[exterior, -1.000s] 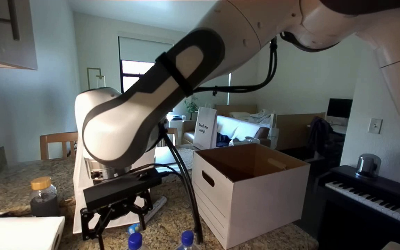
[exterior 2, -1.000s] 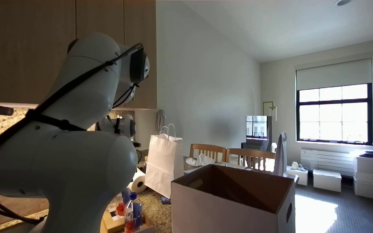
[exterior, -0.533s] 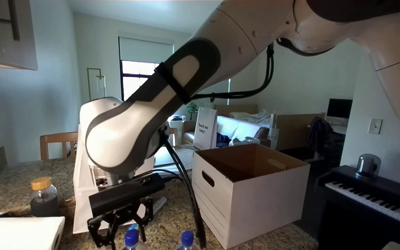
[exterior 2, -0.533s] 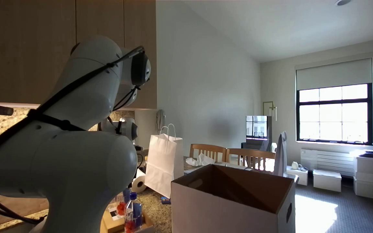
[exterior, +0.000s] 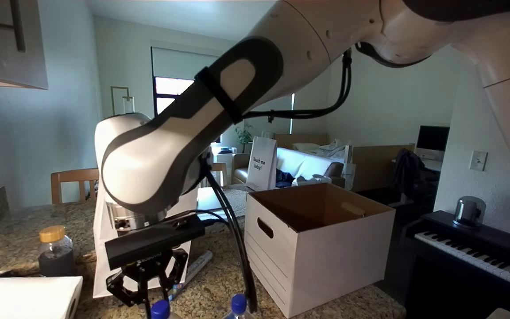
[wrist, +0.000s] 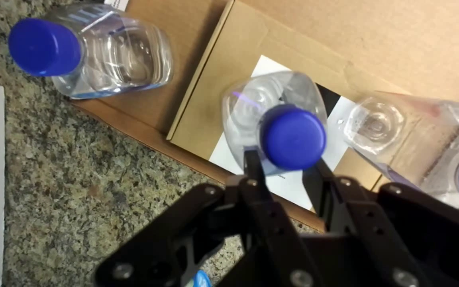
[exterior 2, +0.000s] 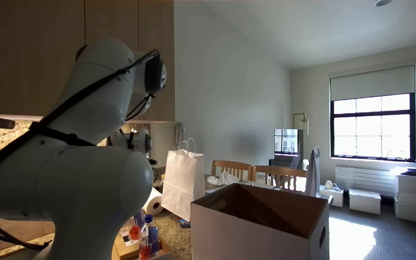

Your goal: Put one water bottle in the white storage box.

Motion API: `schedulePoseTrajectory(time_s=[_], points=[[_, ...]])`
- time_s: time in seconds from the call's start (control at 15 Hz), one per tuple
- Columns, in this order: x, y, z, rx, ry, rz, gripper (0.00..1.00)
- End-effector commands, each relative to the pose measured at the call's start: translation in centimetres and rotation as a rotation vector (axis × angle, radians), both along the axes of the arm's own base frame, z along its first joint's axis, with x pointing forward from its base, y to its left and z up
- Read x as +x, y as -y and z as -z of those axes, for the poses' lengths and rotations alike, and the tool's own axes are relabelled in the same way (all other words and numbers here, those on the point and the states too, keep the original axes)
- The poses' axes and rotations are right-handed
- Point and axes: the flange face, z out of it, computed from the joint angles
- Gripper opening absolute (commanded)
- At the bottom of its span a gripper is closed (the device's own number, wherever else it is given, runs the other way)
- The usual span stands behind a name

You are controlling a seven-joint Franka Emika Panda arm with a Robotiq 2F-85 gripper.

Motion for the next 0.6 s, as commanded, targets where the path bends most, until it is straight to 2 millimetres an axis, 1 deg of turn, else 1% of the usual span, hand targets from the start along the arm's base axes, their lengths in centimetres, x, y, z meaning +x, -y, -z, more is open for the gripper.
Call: schedulePoseTrajectory(time_s=[0.0,0.13,0.27,0.33,0.4,0.47,0.53], points=[[-0.53,0.44,-0.63,-0.003,-0.040,-0.014,0.07],[-0.61,0.74,-0.59,-0.007,-0.063,-0.001,0.04],[-0.43,1.09,-0.63,-0.008,-0.065,0.015,0.07],[-0.36,1.20,-0.67,-0.005,-0.066,0.018,0.24],[-0.32,1.27,-0.80,-0.001,-0.065,0.021,0.32],[-0.29,1.31,-0.92,0.003,-0.062,0.023,0.35],[-0.31,1.28,-1.07,0.006,-0.063,0.021,0.41]])
